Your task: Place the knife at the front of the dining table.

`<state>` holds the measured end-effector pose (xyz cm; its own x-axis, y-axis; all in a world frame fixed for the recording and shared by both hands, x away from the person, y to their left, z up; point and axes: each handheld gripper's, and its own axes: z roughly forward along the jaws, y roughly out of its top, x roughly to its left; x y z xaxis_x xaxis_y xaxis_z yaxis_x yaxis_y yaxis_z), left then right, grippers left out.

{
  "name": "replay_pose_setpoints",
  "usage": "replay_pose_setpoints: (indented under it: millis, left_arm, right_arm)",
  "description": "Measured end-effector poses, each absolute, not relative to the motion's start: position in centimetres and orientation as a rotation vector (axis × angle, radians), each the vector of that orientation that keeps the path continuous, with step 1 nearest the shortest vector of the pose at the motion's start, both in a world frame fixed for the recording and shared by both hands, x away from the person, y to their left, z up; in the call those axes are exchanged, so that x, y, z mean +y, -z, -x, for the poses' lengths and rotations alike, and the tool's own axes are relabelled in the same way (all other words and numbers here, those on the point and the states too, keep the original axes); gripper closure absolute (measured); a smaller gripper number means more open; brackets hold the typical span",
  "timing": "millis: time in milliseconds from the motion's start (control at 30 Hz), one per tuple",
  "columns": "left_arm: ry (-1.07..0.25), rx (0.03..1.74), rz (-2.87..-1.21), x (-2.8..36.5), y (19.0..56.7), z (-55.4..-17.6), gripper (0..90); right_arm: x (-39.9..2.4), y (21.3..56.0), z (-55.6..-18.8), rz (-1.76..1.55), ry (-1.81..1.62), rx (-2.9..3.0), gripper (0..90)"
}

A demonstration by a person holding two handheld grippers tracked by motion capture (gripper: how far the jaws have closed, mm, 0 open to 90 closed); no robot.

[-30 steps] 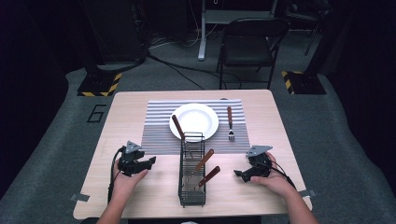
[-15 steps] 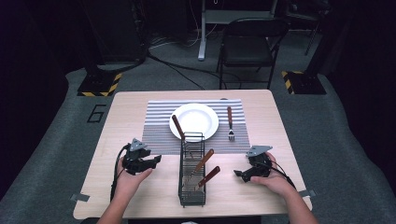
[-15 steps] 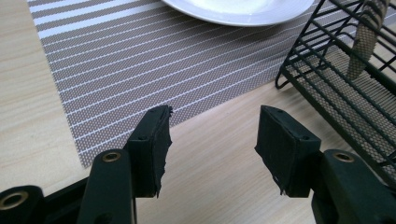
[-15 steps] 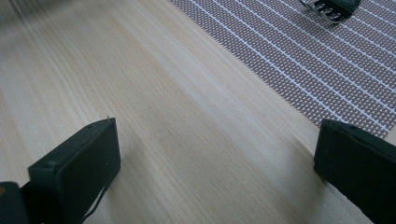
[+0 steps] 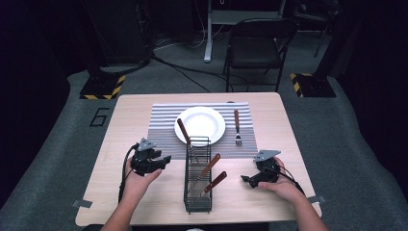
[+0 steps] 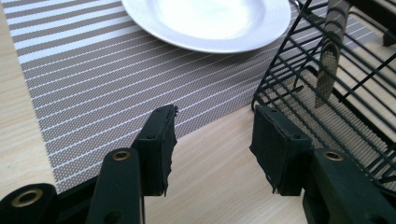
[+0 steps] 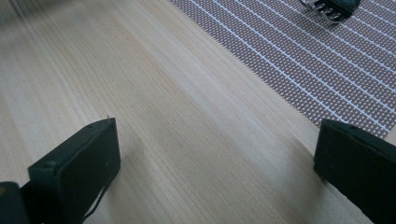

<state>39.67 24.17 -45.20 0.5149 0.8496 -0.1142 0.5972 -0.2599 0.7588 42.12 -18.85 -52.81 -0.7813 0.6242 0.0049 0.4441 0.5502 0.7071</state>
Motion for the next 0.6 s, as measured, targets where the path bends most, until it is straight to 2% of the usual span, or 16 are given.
replay_pose_setpoints:
  millis: [333,600]
  left_arm:
    - [-0.410,1.153,-1.972,23.3,43.7,-40.0,53.2]
    - [-0.412,1.130,-1.959,22.8,42.4,-40.3,53.2]
  right_arm:
    - [-18.8,52.8,-42.1,-0.894,-1.055,2.540,0.0]
    - [-18.9,52.8,-42.1,-0.891,-1.053,2.540,0.0]
